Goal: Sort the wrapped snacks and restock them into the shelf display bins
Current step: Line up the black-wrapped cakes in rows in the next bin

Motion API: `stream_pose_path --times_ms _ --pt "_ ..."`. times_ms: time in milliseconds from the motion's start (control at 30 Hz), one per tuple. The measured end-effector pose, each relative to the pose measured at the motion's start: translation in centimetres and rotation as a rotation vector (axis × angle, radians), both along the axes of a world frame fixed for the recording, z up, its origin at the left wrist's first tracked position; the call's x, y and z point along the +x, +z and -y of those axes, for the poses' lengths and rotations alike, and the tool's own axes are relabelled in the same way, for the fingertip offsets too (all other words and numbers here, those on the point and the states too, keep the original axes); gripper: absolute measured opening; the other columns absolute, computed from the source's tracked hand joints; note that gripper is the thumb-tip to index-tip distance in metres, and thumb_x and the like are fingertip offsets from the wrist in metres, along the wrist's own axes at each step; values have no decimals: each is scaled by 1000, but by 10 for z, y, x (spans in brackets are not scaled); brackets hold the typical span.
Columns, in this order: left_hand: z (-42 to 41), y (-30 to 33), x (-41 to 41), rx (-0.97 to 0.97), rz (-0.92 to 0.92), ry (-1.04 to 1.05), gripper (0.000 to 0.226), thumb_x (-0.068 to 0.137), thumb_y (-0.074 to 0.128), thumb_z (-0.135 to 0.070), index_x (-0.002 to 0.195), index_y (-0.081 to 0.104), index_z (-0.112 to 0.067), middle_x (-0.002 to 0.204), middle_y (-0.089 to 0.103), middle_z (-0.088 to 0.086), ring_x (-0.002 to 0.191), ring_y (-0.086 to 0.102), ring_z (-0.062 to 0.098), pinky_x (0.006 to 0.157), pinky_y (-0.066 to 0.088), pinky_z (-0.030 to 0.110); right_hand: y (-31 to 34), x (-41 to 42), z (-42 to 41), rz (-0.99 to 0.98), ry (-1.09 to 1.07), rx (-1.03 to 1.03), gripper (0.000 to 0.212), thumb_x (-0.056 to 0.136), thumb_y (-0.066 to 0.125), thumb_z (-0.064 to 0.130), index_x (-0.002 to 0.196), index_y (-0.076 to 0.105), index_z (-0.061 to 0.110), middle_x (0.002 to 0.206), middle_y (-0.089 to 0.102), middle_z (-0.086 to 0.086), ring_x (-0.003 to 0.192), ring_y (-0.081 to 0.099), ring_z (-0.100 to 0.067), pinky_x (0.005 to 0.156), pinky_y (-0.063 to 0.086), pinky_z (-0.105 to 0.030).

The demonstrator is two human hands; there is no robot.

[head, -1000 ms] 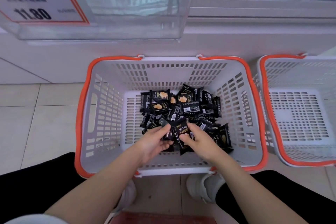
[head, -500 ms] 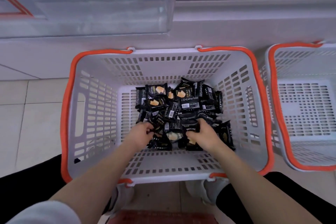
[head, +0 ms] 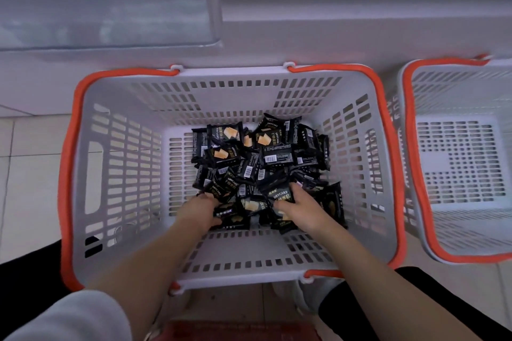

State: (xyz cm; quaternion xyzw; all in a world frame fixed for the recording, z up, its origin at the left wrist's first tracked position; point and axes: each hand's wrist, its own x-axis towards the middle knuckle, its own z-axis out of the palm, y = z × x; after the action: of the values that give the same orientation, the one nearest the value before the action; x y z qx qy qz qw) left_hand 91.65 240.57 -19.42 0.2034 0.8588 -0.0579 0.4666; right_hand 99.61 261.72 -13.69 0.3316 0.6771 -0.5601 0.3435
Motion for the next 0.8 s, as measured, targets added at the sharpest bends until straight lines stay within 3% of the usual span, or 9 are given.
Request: stream_pose_path --times_ms 67,133,233,333,433,533,633,700,800 --pt "1 3 -4 97 -32 31 36 93 51 -37 122 57 -16 121 54 8 109 53 23 87 46 33 -2 2 0 -5 -26 -14 30 89 55 24 117 43 26 108 55 6 97 52 -9 75 38 -23" --pt "1 9 -9 221 -48 149 30 95 48 -35 105 62 -11 103 61 10 90 58 23 70 44 29 -1 4 -1 -2 -126 -33 18 89 55 20 103 47 28 96 55 10 86 52 -2 67 38 -16" --pt "1 20 -12 394 -32 454 22 95 48 -31 97 59 -13 81 60 5 74 58 23 58 40 27 3 5 -2 32 -442 -143 18 90 56 17 83 51 33 85 54 15 76 50 1 62 37 -18" --pt "-6 37 -11 560 88 893 20 94 53 -24 109 59 -12 92 63 0 81 63 19 77 54 33 9 6 -2 91 -672 -247 6 88 59 21 93 60 24 87 61 3 78 57 -11 63 38 -26" --pt "-18 57 -7 694 271 1186 22 92 55 -16 111 59 -5 90 67 1 77 65 14 63 56 21 18 5 1 123 -778 -276 18 86 62 23 102 58 17 99 59 -3 92 57 -17 70 42 -31" --pt "-23 76 0 790 102 944 21 89 60 -17 110 58 -16 101 65 -5 92 62 9 77 50 19 29 4 6 143 -773 -307 12 86 63 21 95 60 13 104 57 -8 103 56 -26 88 49 -41" --pt "-27 105 5 1015 -118 578 25 85 63 -11 96 57 -33 101 64 -18 91 60 -1 81 46 9 39 9 9 159 -670 -297 9 87 60 18 91 62 11 97 60 -11 94 58 -27 84 50 -42" --pt "-34 119 4 1117 -264 162 26 80 68 -7 100 64 -23 107 66 -8 100 61 9 92 46 24 47 12 9 130 -644 -390 16 89 56 16 101 65 8 100 65 -13 94 60 -29 88 48 -44" --pt "-42 128 1 1159 -431 -273 25 69 77 -3 92 70 -11 104 70 -2 104 63 20 95 43 39 58 15 6 43 -711 -559 22 91 46 12 100 64 5 89 67 -13 82 61 -26 75 49 -38"
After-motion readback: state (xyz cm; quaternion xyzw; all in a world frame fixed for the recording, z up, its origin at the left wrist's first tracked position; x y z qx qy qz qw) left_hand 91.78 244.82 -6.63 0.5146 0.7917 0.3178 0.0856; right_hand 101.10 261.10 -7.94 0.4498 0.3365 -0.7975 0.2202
